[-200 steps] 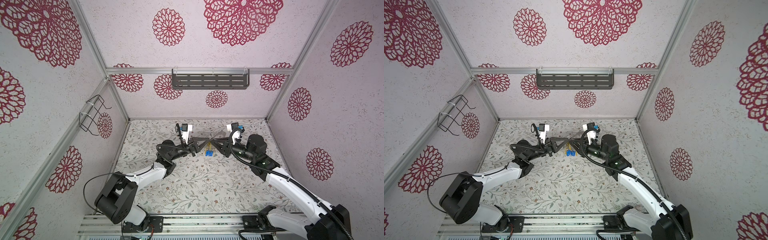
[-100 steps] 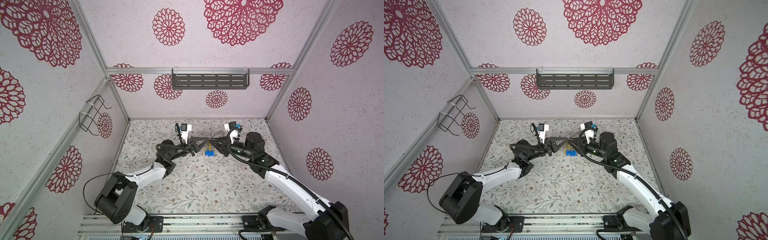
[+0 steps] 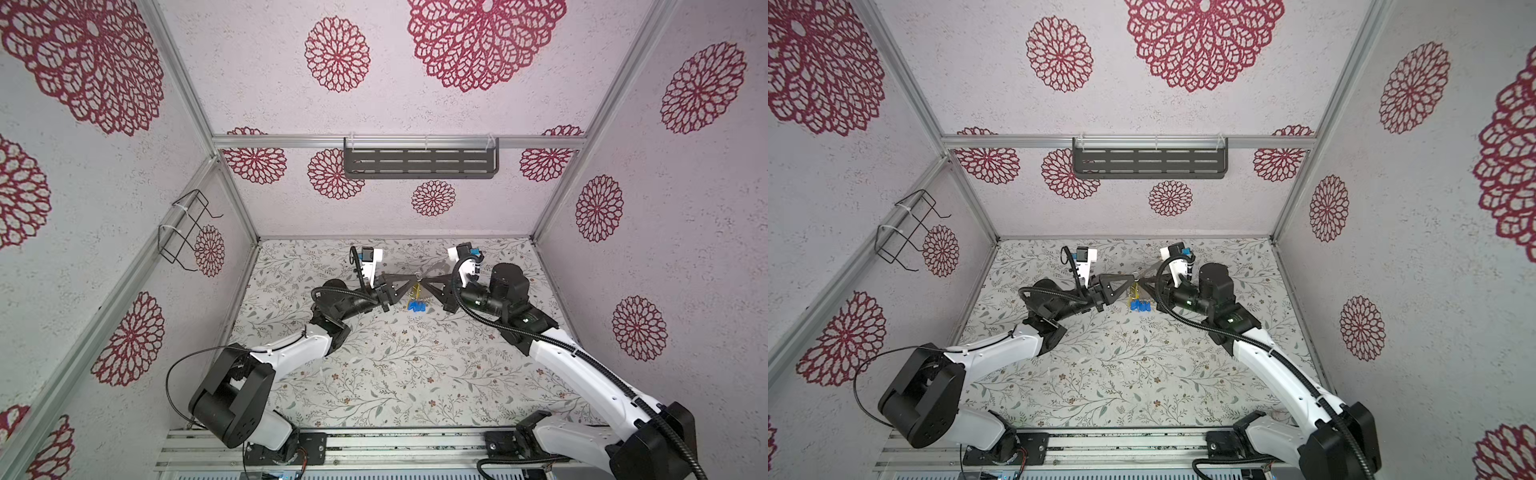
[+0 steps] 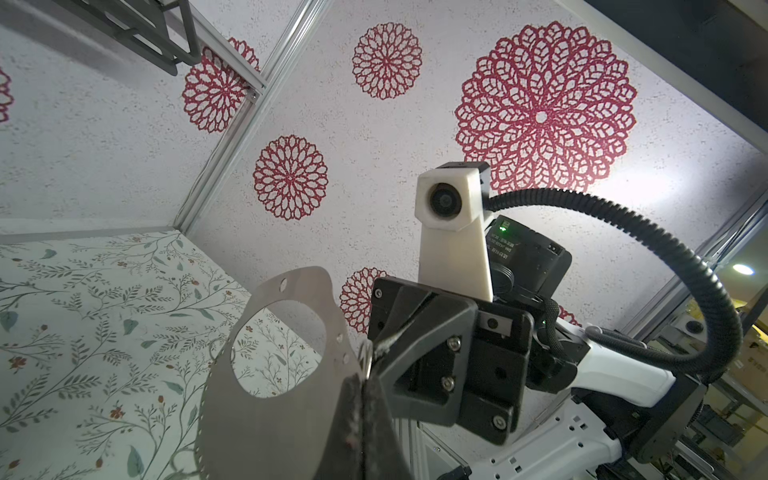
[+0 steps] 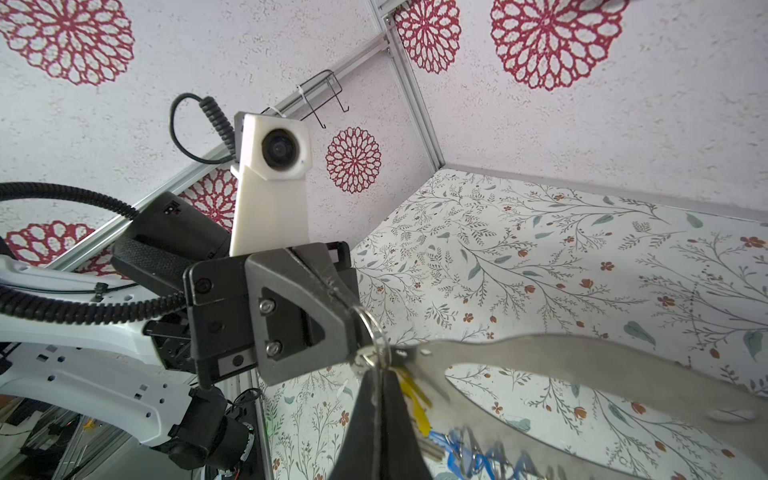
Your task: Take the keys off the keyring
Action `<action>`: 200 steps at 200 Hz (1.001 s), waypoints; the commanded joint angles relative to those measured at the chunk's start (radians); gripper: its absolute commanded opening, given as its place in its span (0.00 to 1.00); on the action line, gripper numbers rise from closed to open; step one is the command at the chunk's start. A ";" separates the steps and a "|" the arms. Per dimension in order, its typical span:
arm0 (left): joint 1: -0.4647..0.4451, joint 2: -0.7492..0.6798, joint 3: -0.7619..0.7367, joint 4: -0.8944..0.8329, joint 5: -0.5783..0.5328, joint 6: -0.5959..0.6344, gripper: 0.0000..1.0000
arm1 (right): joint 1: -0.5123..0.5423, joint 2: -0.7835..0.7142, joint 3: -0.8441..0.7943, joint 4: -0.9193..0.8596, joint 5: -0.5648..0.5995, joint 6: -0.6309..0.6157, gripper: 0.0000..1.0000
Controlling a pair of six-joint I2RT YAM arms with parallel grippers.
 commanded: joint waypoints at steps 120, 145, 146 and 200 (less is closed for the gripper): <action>0.112 -0.219 0.028 -0.539 0.073 0.448 0.38 | 0.000 0.037 0.271 -0.444 0.015 -0.425 0.00; 0.112 -0.193 0.065 -0.623 0.136 0.584 0.40 | 0.001 0.052 0.282 -0.459 -0.015 -0.443 0.00; 0.112 -0.191 0.066 -0.625 0.140 0.592 0.40 | 0.001 0.052 0.282 -0.459 -0.016 -0.443 0.00; 0.087 -0.125 0.094 -0.672 0.219 0.807 0.46 | -0.001 0.037 0.296 -0.481 -0.042 -0.452 0.00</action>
